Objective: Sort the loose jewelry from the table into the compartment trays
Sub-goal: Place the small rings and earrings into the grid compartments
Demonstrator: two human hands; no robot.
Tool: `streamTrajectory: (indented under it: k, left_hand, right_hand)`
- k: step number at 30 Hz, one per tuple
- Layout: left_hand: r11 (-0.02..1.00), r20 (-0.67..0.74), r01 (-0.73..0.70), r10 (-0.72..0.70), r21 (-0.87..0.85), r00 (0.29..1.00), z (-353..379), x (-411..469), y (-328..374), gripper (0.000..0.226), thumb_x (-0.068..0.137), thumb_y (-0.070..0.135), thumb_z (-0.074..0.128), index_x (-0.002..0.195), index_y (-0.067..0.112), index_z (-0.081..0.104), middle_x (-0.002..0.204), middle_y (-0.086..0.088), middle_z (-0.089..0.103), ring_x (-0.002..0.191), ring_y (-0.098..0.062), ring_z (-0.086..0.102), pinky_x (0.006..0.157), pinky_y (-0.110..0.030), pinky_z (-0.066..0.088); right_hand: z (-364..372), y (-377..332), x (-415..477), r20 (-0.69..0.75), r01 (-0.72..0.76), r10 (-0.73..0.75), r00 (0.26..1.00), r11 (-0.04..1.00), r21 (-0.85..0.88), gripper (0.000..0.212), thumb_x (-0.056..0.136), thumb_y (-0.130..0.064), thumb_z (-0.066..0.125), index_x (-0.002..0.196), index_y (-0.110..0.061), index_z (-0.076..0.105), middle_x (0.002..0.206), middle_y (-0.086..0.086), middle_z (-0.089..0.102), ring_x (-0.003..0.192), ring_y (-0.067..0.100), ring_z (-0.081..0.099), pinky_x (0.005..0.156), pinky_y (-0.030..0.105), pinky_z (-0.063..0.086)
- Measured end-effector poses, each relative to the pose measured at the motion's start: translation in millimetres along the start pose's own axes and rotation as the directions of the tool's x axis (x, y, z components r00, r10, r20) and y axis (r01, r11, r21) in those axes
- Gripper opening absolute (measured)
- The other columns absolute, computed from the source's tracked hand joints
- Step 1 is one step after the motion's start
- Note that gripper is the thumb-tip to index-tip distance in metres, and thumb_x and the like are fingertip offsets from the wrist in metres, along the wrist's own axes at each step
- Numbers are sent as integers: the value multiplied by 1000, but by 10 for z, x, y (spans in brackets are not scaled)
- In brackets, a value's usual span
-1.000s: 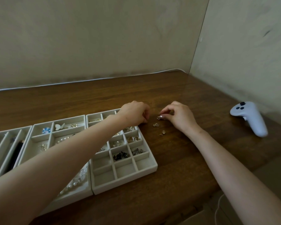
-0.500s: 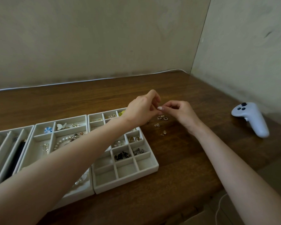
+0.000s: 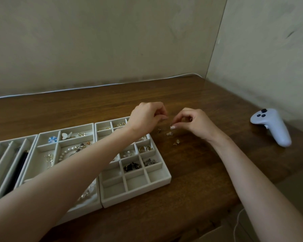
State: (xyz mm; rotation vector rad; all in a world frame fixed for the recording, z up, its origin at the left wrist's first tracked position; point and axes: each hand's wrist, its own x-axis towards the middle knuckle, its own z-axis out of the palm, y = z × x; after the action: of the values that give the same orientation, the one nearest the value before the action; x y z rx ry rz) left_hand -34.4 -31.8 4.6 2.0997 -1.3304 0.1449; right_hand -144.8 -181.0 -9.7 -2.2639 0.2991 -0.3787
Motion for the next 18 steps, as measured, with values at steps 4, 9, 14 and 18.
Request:
streamTrajectory:
  k: [4, 9, 14, 18]
  left_hand:
    - [998, 79, 48, -44, -45, 996, -26, -31, -23, 7, 88, 21, 61, 91, 16, 64, 84, 5, 62, 80, -10, 60, 76, -26, 51]
    - [982, 144, 108, -85, -155, 986, -70, -55, -29, 5, 88, 20, 61, 90, 16, 63, 83, 6, 62, 76, -4, 58, 71, -16, 49]
    - [944, 179, 178, -131, -276, 975, -113, -75, -45, 6, 88, 13, 60, 90, 17, 64, 86, 5, 65, 77, -3, 63, 67, -11, 52]
    - [936, 187, 184, -131, -299, 973, -148, -105, -30, 8, 88, 12, 60, 89, 19, 64, 86, 5, 66, 78, -2, 63, 66, -10, 50]
  right_hand:
    - [42, 13, 2, 70, 7, -1, 998, 996, -91, 8, 74, -21, 78, 80, -20, 72, 90, -7, 60, 85, 9, 55, 73, 25, 38]
    - [27, -6, -1, 42, 7, -3, 999, 997, -80, 5, 80, -22, 73, 80, -23, 68, 88, -10, 61, 83, 3, 55, 71, 20, 37]
    - [-12, -22, -9, -46, -9, 19, 999, 978, 210, 7, 85, -12, 67, 88, -6, 64, 91, 7, 68, 85, 16, 64, 77, 29, 52]
    - [-6, -19, -1, -28, -23, 33, 999, 950, 312, 5, 85, -5, 65, 86, -3, 61, 86, 14, 69, 76, 20, 69, 69, 30, 55]
